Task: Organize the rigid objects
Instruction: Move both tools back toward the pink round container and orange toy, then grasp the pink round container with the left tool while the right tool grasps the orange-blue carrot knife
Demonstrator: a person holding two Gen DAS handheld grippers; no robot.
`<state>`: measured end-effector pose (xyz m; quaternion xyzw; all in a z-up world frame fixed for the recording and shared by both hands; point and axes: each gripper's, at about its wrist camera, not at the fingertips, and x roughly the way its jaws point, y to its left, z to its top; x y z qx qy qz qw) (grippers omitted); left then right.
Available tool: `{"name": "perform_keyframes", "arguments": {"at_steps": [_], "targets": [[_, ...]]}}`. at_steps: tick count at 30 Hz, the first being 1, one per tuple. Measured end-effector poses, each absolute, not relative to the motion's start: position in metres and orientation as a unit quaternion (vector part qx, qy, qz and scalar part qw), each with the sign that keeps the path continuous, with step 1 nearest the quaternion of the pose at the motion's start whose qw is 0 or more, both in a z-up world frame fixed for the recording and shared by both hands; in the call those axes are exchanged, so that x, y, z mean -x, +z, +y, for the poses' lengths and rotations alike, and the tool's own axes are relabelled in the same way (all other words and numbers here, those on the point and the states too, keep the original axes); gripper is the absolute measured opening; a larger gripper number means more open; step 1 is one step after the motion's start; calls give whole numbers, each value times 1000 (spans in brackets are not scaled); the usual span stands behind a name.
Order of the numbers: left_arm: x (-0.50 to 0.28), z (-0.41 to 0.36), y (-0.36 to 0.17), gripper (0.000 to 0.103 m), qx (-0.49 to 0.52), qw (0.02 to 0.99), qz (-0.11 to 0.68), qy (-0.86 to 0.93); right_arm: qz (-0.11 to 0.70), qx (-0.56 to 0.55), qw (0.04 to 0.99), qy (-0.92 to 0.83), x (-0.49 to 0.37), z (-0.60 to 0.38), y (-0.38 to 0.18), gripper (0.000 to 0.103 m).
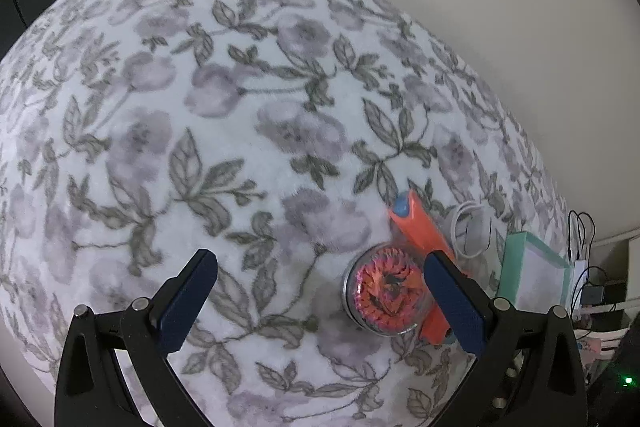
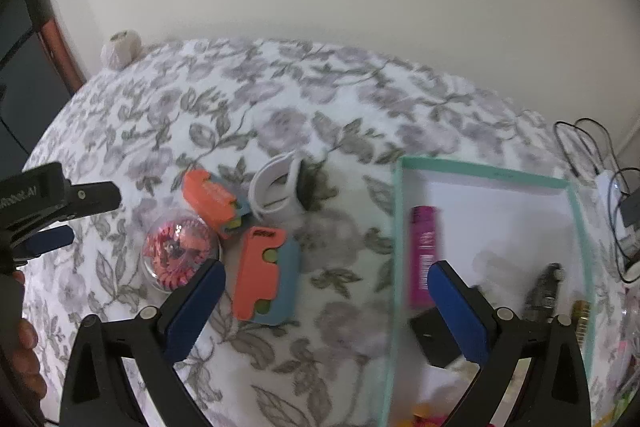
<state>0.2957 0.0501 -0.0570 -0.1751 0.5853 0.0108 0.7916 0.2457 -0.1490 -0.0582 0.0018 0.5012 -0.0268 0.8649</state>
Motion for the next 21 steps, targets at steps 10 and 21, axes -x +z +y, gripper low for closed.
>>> {"name": "perform_keyframes", "arguments": {"at_steps": [10, 21], "targets": [[-300, 16, -70, 103, 146, 786, 600, -21, 524, 16, 851, -18, -254, -133, -93, 102], [-302, 0, -100, 102, 141, 761, 632, -29, 528, 18, 849, -13, -252, -127, -113, 101]]}}
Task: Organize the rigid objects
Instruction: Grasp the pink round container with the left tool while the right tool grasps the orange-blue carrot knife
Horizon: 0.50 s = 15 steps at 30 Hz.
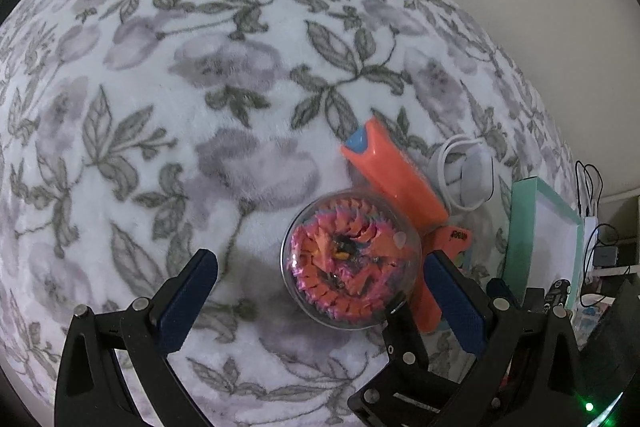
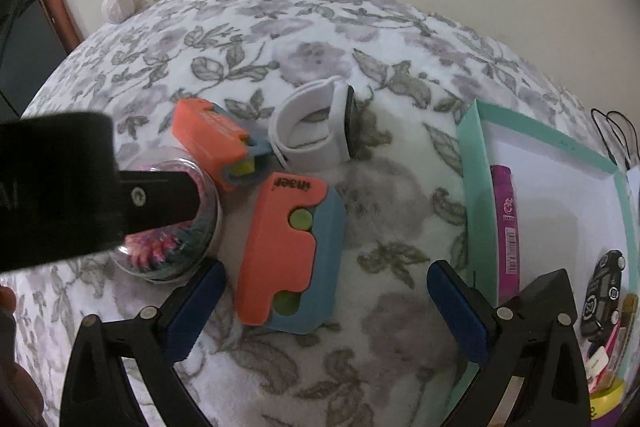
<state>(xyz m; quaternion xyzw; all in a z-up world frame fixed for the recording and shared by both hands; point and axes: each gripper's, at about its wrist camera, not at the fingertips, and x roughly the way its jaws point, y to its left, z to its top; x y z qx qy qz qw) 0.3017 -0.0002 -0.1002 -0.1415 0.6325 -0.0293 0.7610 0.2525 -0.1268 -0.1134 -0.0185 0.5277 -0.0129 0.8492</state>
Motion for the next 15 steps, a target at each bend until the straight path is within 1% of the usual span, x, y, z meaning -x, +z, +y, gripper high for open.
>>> {"name": "perform_keyframes", "arguments": {"at_steps": [8, 11, 13, 15], "targets": [[-298, -19, -109, 103, 95, 767, 634, -21, 523, 12, 852, -10, -253, -129, -114, 100], [-296, -23, -110, 102, 78, 771, 631, -14, 520, 10, 854, -11, -252, -130, -111, 97], [-296, -26, -112, 102, 75, 774, 629, -10, 517, 8, 856, -15, -251, -131, -110, 92], [-295, -22, -111, 100, 76, 774, 629, -9, 514, 6, 857, -18, -251, -133, -108, 90]]}}
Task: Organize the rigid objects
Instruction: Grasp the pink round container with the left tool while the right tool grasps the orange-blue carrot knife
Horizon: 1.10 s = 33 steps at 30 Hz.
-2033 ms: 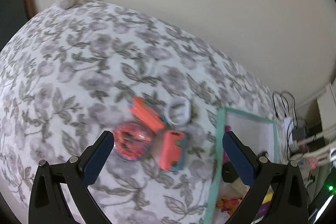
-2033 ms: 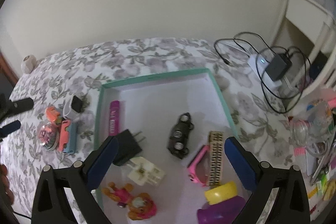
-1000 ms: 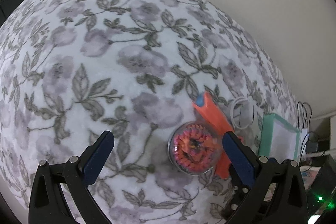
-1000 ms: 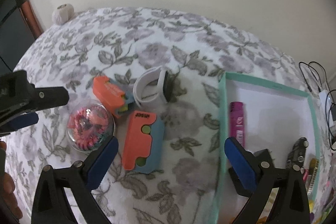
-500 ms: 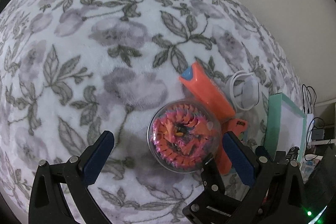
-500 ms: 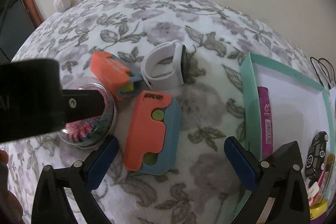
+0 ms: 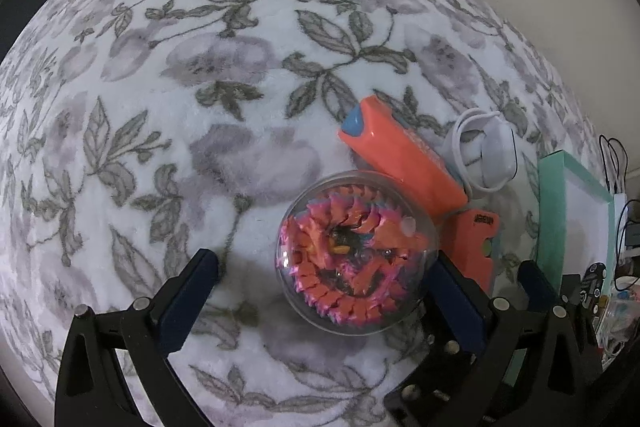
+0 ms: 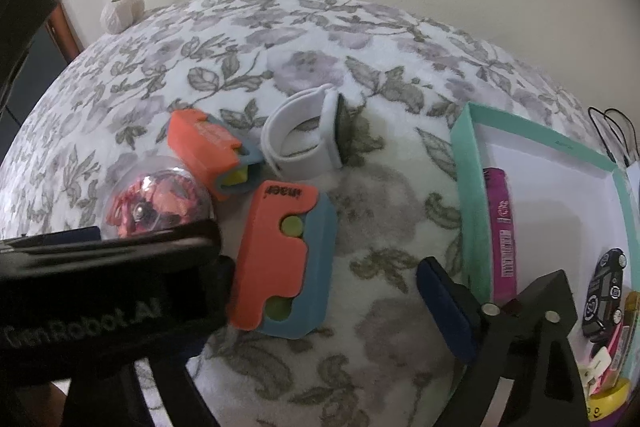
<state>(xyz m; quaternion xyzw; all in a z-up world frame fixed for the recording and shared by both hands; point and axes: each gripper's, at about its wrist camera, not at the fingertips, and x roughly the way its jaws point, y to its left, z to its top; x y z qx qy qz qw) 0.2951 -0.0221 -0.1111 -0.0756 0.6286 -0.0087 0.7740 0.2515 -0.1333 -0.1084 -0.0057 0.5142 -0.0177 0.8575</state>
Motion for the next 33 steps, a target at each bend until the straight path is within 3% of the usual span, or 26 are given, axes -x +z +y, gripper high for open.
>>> {"name": "perform_keyframes", "arguments": {"at_steps": [6, 14, 17, 23, 29, 33], "targets": [[-292, 1, -103, 85, 88, 775, 626, -3, 505, 10, 863, -20, -255, -132, -108, 89], [-291, 3, -104, 83, 77, 774, 628, -3, 491, 8, 871, -23, -259, -129, -109, 83], [-292, -6, -107, 82, 63, 775, 628, 0, 491, 3, 871, -20, -258, -131, -108, 76], [-292, -14, -110, 82, 48, 778, 627, 2, 492, -15, 870, -34, -254, -144, -106, 45], [-292, -25, -114, 82, 35, 778, 627, 2, 500, -10, 865, -31, -250, -143, -107, 45], [-290, -30, -114, 72, 29, 779, 627, 4, 507, -11, 861, -25, -247, -143, -107, 45]]}}
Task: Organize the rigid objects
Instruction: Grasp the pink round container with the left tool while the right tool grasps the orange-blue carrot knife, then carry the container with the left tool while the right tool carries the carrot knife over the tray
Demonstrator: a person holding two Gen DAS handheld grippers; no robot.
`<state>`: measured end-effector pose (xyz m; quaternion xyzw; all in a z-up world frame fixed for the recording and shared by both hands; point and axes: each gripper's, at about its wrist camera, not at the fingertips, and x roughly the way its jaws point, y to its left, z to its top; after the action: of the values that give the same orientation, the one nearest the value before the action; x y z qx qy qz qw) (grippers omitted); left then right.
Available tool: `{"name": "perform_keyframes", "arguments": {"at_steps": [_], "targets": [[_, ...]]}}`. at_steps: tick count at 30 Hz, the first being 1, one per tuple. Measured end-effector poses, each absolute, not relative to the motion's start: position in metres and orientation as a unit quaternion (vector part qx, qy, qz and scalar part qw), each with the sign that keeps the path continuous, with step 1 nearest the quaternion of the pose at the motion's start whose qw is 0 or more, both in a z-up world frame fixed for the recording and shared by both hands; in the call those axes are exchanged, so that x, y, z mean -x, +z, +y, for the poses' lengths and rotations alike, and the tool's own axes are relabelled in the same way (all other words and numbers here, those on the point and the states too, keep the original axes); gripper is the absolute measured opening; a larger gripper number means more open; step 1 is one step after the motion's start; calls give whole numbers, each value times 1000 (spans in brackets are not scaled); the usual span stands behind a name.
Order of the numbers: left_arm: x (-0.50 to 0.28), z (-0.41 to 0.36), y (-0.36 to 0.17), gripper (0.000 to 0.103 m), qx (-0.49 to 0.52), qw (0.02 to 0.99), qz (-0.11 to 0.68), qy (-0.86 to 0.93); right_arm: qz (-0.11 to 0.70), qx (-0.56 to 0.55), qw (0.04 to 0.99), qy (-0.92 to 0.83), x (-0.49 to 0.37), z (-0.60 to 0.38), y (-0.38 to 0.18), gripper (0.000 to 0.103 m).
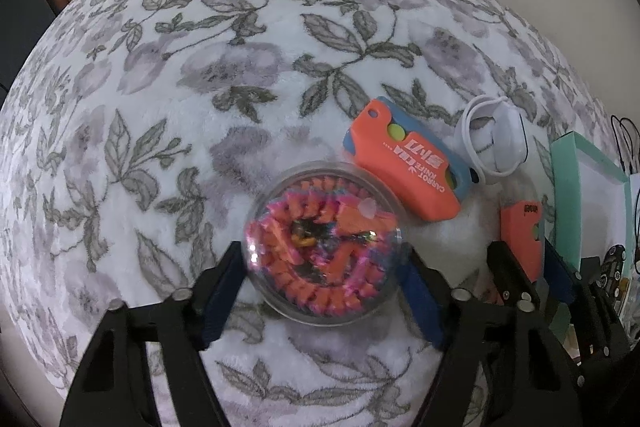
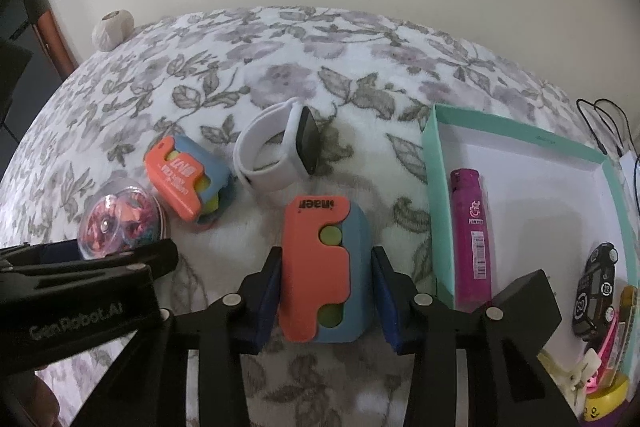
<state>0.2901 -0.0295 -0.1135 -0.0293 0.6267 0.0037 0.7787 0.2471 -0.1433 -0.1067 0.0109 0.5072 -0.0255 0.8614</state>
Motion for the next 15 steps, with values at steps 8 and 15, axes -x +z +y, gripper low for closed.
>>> {"name": "perform_keyframes", "arguments": {"at_steps": [8, 15], "targets": [[-283, -35, -109, 71, 22, 783, 622, 2, 513, -16, 858, -19, -245, -145, -107, 45], [-282, -29, -105, 71, 44, 784, 619, -3, 515, -25, 857, -14, -243, -147, -106, 45]]}}
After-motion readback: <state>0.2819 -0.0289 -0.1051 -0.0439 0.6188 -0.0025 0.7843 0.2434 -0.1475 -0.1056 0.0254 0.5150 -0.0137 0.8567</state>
